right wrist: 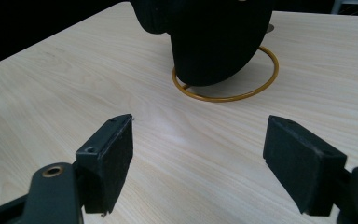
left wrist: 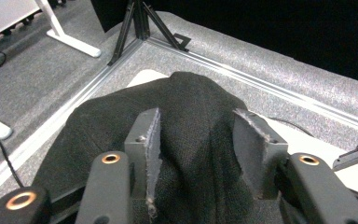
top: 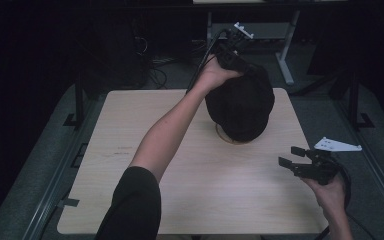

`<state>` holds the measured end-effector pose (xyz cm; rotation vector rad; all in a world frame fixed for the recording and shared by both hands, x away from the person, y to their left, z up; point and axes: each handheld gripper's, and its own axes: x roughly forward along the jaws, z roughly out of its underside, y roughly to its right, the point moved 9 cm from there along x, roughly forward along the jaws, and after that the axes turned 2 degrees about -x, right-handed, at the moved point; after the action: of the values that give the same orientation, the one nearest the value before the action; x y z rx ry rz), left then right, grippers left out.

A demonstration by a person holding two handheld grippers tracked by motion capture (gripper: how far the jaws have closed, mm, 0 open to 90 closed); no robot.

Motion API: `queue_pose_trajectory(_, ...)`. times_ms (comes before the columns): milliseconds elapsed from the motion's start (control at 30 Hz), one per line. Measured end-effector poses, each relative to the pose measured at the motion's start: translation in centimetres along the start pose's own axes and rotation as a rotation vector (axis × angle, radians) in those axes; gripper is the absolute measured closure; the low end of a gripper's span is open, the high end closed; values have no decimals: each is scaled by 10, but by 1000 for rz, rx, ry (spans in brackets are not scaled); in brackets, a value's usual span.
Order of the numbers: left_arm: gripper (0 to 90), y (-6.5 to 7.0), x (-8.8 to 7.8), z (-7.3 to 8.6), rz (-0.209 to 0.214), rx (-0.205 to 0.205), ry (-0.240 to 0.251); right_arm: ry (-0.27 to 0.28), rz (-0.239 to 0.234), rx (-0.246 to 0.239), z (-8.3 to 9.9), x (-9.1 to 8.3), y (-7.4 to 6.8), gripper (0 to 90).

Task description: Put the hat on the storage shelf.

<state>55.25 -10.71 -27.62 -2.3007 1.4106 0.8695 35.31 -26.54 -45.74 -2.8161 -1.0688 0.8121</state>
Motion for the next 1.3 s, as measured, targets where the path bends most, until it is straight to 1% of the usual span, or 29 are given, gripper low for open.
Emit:
queue_pose_trajectory(67, 505, 0, -1, 1, 4, -1, 0, -2, 0, -3, 1, 1, 0, 238)
queue_pose_trajectory(233, 488, 0, -4, 2, -5, 2, 0, -3, 0, -4, 1, 1, 0, 239)
queue_pose_trajectory(300, 485, 1, -5, 3, -6, 12, -7, -5, 1, -3, 1, 1, 0, 238)
queue_pose_trajectory(367, 479, 3, -7, 3, -5, 7, 1, -7, 3, -5, 1, 1, 0, 238)
queue_pose_trajectory(467, 471, 3, -9, 7, -13, 22, -9, -9, 4, -10, 1, 2, 0, 238)
queue_pose_trajectory(567, 465, 4, -12, 8, -5, 14, 5, -14, 4, -12, 1, 3, -1, 238)
queue_pose_trajectory(600, 465, 4, -13, 9, -5, 21, 2, -16, 6, -14, 2, 4, -1, 238)
queue_pose_trajectory(800, 460, 6, -23, 11, -8, 20, 17, -20, 7, -21, 2, 5, -2, 238)
queue_pose_trajectory(867, 455, 7, -27, 13, -9, 26, 20, -20, 12, -26, 2, 5, -3, 238)
queue_pose_trajectory(900, 453, 8, -29, 15, -10, 25, 20, -21, 12, -27, 2, 5, -3, 238)
queue_pose_trajectory(933, 453, 9, -31, 16, -12, 36, 17, -22, 12, -29, 2, 5, -4, 238)
queue_pose_trajectory(1000, 452, 11, -34, 19, -12, 41, 14, -21, 13, -34, 2, 5, -4, 238)
queue_pose_trajectory(1100, 446, 13, -40, 24, -14, 37, 19, -23, 14, -34, 2, 6, -5, 238)
queue_pose_trajectory(1133, 444, 13, -42, 25, -13, 44, 18, -22, 15, -35, 1, 6, -6, 238)
queue_pose_trajectory(1233, 421, 16, -49, 31, -9, 45, 16, -25, 15, -39, 1, 8, -8, 238)
queue_pose_trajectory(1267, 419, 17, -51, 33, -7, 39, 26, -29, 16, -40, 2, 8, -8, 237)
queue_pose_trajectory(1300, 417, 17, -53, 35, -8, 48, 24, -29, 15, -41, 2, 9, -9, 237)
